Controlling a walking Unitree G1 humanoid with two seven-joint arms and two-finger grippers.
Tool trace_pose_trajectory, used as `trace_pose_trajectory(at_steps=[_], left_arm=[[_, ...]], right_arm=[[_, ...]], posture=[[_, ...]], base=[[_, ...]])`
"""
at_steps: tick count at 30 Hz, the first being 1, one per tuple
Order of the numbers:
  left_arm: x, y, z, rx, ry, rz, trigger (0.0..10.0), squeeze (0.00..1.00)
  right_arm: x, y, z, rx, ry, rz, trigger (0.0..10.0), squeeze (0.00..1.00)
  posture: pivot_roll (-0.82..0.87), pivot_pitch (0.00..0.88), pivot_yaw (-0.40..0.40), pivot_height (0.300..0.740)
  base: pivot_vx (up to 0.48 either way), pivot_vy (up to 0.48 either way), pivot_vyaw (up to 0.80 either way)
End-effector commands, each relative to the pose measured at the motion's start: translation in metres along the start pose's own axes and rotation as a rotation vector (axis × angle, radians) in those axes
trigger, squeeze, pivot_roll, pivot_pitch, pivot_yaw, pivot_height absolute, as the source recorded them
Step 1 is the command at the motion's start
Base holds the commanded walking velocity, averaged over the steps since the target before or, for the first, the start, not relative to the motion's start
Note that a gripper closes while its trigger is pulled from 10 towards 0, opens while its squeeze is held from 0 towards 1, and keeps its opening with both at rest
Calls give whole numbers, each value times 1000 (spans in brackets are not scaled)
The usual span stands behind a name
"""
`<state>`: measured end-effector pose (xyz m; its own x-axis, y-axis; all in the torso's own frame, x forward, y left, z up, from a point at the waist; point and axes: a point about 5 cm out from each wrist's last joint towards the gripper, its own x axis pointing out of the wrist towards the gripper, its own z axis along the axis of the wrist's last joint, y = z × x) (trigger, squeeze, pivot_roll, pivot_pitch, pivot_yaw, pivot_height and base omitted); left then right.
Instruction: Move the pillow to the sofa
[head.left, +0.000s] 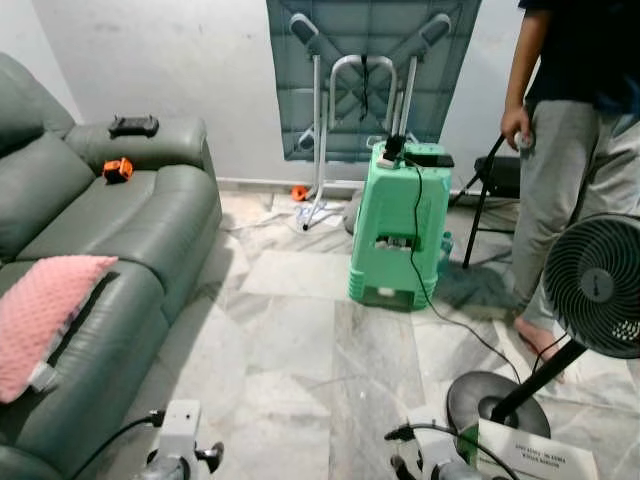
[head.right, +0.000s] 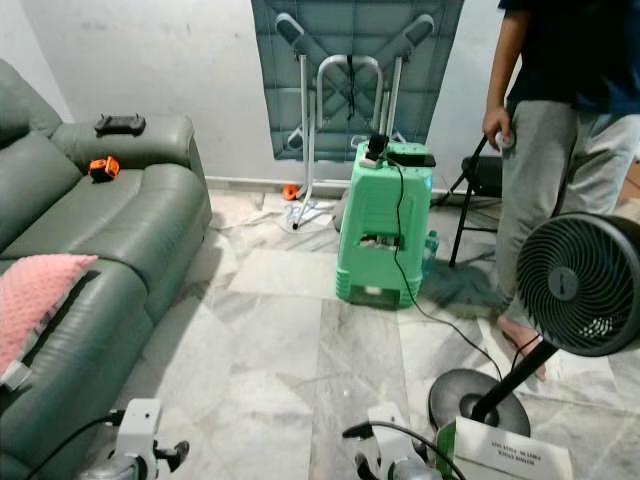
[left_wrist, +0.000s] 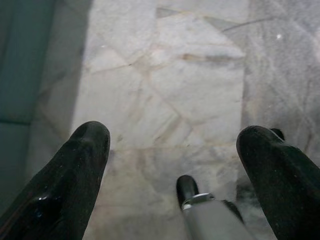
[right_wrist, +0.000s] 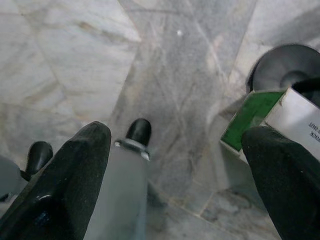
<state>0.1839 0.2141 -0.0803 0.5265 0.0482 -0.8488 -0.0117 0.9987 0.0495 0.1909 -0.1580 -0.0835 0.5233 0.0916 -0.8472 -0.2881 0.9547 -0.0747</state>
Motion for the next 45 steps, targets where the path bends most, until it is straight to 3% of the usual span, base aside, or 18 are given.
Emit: trace_pose_trajectory(at_steps=[1,12,36,45], left_arm=[[-2,11,-5,-17,21,29,10000,0],[-4,22,-4,-11,22,41,10000,0],[-4,24,-3,62,38,86,10000,0],[-4,26,-1,102,33,122,10000,0]], right_arm=[[1,9,4,-4,-11,28,10000,0],[1,10,4,-15,-12,40,10000,0],[1,11,5,-54,-23,49,10000,0],[1,10,5,-72,-25,46,10000,0]], posture=[[-126,0,41,740],[-127,0,46,740],[-136,0,47,740],[-133,0,49,740]], base=[[349,0,0],[373,0,0],[412,0,0],[0,0,0]])
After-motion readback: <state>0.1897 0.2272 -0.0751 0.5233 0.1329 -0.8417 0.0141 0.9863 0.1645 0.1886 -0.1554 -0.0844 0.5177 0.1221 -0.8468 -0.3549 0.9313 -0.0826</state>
